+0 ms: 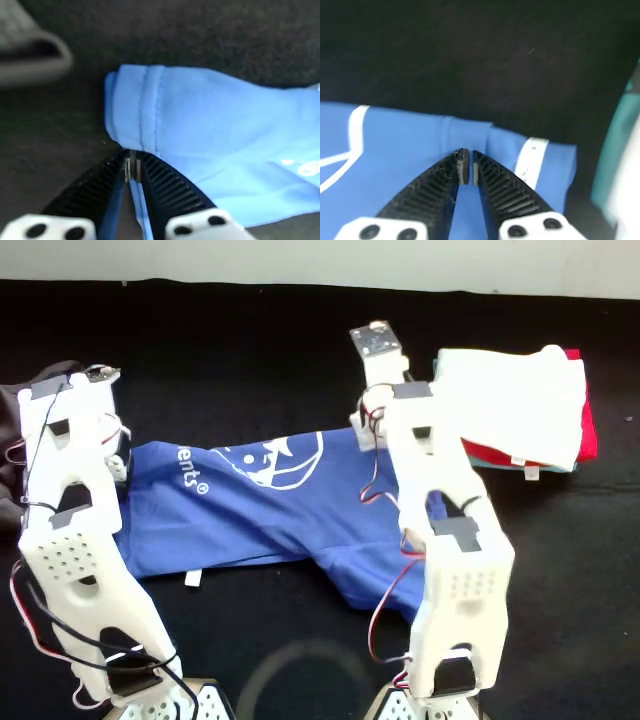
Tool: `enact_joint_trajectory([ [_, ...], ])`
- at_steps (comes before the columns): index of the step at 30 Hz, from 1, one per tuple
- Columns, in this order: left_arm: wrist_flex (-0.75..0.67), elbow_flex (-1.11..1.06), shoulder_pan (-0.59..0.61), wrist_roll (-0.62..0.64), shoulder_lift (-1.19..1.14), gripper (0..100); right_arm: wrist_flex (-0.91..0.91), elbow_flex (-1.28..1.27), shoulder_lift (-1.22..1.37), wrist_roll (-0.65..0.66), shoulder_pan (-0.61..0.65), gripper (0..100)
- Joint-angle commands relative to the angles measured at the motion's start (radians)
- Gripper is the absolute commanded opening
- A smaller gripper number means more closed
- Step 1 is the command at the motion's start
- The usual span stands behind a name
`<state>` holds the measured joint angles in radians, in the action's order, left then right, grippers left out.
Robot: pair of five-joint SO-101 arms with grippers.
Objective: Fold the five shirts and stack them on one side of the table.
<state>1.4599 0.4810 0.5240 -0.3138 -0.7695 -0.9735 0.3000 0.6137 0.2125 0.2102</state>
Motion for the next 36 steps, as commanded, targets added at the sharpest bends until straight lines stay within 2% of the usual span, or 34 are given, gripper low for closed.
enact_joint_trajectory([
  [1,0.002,0.165,0.067,-0.018,-0.070,1,0.008,0.197,0.116,-0.003,-0.051,2.3],
  [7,0.173,0.572,0.101,-0.071,-0.262,1,-0.008,0.403,0.262,-0.003,-0.094,2.2],
  [13,0.307,0.871,0.085,-0.069,-0.406,1,-0.194,0.578,0.272,-0.002,-0.056,2.2],
  [20,0.313,0.885,0.093,-0.058,-0.338,1,-0.415,0.866,0.278,-0.002,-0.028,2.2],
  [23,0.313,0.885,0.087,0.008,-0.240,1,-0.498,0.969,0.278,-0.002,-0.022,2.2],
  [26,0.311,0.883,0.036,0.044,-0.177,1,-0.573,1.035,0.280,-0.002,-0.016,2.2],
  [30,0.298,0.885,-0.041,0.092,-0.206,1,-0.641,1.064,0.280,-0.002,-0.008,2.2],
  [33,0.184,0.886,-0.030,0.092,-0.302,1,-0.677,1.064,0.274,-0.002,-0.005,2.2],
  [36,0.061,0.891,0.050,0.092,-0.404,1,-0.697,1.064,0.272,-0.002,-0.005,2.2],
])
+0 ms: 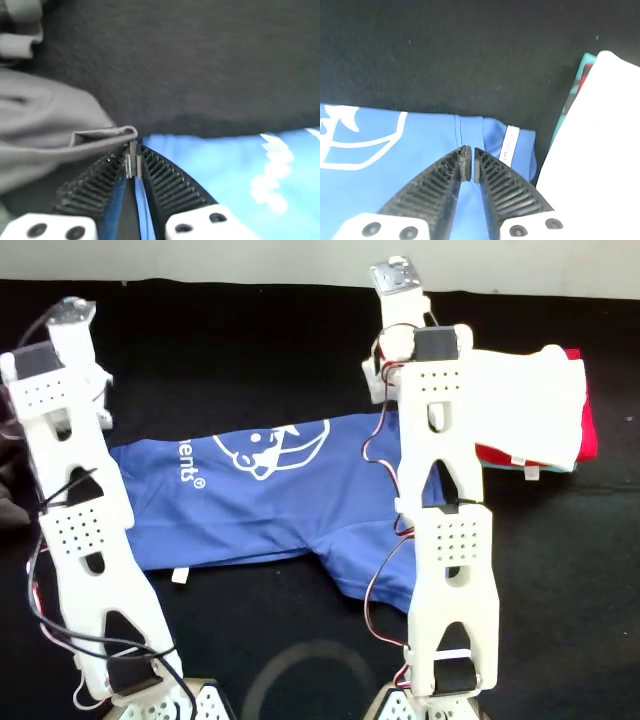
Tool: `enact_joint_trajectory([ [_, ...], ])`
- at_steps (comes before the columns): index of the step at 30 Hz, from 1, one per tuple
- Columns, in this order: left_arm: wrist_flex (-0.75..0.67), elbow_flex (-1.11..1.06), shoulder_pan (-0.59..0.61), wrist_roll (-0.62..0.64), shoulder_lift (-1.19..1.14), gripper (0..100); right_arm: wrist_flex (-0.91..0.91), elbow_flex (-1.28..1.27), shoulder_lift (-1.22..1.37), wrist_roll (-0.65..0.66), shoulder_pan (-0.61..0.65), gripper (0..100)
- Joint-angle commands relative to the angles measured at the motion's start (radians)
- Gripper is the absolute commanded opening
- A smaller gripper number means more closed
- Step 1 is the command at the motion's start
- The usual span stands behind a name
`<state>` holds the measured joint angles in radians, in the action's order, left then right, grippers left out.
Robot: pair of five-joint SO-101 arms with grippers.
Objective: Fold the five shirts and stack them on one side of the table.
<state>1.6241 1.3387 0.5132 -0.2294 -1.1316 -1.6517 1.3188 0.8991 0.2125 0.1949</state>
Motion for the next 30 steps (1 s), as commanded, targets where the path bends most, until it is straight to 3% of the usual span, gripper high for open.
enact_joint_trajectory([
  [1,-0.140,0.035,0.097,0.008,-0.071,1,-0.028,0.045,-0.013,-0.002,0.010,2.2],
  [8,-0.267,0.036,0.321,0.092,-0.110,1,-0.045,0.045,-0.013,-0.002,0.012,2.2],
  [13,-0.186,0.127,0.354,0.101,-0.099,1,-0.090,0.093,-0.024,-0.002,0.013,2.2],
  [20,0.121,0.334,0.208,0.103,-0.051,1,-0.113,0.197,-0.142,-0.002,0.030,2.2],
  [25,0.143,0.193,0.101,0.104,0.073,1,-0.114,0.047,-0.292,-0.002,0.044,2.2],
  [30,0.143,0.012,0.022,0.104,0.234,1,-0.113,-0.305,-0.526,0.000,0.044,2.2],
])
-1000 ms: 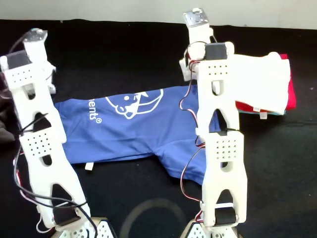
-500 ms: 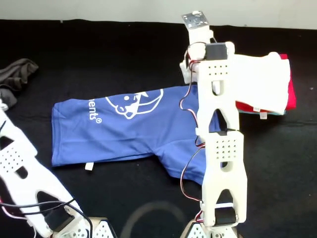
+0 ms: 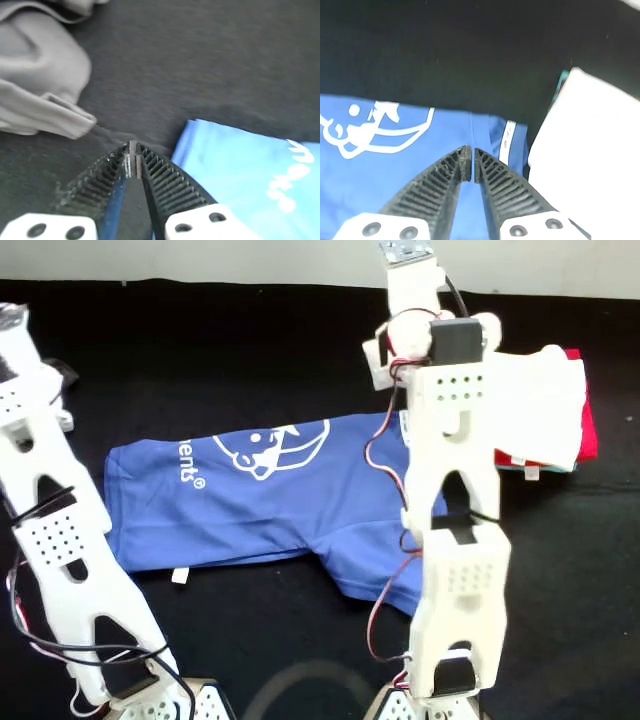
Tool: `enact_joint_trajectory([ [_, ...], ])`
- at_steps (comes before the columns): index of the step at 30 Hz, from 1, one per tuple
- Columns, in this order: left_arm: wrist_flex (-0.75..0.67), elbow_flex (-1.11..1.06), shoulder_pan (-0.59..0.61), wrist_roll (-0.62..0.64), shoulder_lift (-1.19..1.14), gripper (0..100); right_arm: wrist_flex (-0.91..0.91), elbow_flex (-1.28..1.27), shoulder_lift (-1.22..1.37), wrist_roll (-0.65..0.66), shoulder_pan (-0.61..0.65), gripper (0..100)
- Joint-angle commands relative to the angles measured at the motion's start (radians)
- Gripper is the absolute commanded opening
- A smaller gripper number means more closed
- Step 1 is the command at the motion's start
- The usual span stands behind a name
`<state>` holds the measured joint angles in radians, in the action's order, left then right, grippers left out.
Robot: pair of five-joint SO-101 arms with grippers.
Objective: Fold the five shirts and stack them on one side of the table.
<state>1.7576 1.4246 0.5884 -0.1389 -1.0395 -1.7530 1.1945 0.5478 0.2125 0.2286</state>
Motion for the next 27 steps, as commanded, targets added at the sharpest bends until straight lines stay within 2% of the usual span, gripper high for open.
enact_joint_trajectory([
  [1,0.009,-0.124,-0.068,0.014,0.173,1,-0.010,-0.263,-0.223,0.002,0.010,2.2],
  [7,0.009,-0.344,-0.120,0.052,0.229,1,-0.008,-0.639,-0.455,0.080,0.010,2.2],
  [13,-0.118,-0.337,-0.128,0.055,0.140,1,0.031,-0.958,-0.624,0.103,0.018,2.2],
  [16,-0.170,-0.315,-0.130,0.055,0.102,1,0.153,-1.171,-0.662,0.103,0.025,2.2],
  [23,-0.195,-0.295,-0.142,0.055,0.007,1,0.598,-1.636,-0.670,0.103,0.050,2.2],
  [27,-0.196,-0.295,-0.104,0.052,-0.027,1,0.722,-1.776,-0.670,0.103,-0.001,2.2],
])
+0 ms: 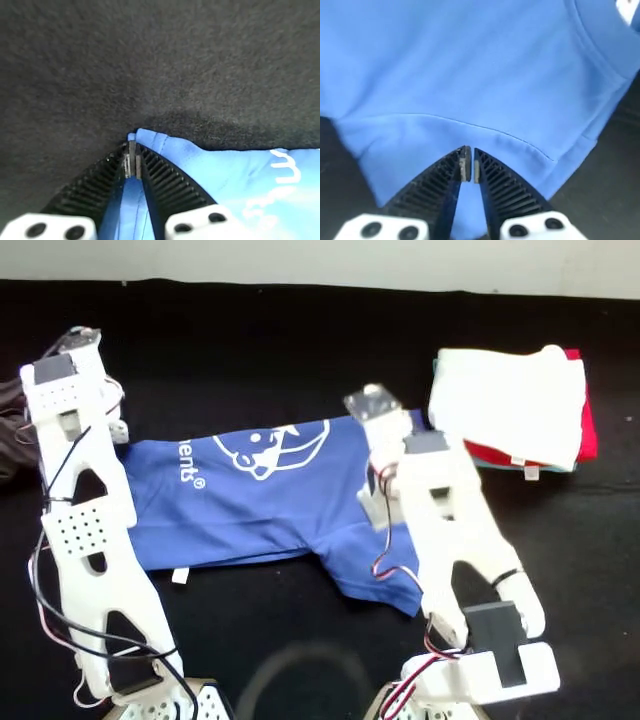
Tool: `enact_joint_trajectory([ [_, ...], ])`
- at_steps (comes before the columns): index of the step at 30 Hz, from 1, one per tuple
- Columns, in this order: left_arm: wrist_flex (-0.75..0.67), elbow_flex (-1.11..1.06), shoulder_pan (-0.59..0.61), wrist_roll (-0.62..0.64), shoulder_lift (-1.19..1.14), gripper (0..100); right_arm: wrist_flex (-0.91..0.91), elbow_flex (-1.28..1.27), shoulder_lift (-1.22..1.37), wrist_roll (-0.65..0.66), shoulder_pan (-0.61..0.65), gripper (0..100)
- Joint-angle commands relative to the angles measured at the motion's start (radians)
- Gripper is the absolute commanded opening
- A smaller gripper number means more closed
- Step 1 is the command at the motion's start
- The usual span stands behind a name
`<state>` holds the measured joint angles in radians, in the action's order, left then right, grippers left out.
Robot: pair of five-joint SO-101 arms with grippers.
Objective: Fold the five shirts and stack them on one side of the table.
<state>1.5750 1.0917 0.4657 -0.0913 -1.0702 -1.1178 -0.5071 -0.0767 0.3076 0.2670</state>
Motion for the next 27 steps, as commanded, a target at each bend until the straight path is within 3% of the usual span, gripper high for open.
enact_joint_trajectory([
  [1,-0.015,0.038,0.033,0.002,0.001,1,0.096,-0.090,-0.045,0.008,-0.059,2.2],
  [7,-0.077,0.036,0.113,-0.017,-0.005,1,0.102,-0.105,-0.045,0.009,-0.160,2.2],
  [10,-0.110,0.030,0.130,-0.089,-0.005,1,0.102,-0.110,-0.045,0.009,-0.173,2.2],
  [14,-0.104,0.041,0.131,-0.092,0.005,1,0.093,-0.105,-0.059,0.009,-0.166,2.2],
  [21,0.193,0.225,0.081,-0.038,0.097,1,-0.053,-0.028,-0.182,0.005,-0.124,2.2],
  [27,0.209,0.071,0.059,-0.035,0.278,1,-0.133,-0.041,-0.297,0.005,0.002,2.2],
])
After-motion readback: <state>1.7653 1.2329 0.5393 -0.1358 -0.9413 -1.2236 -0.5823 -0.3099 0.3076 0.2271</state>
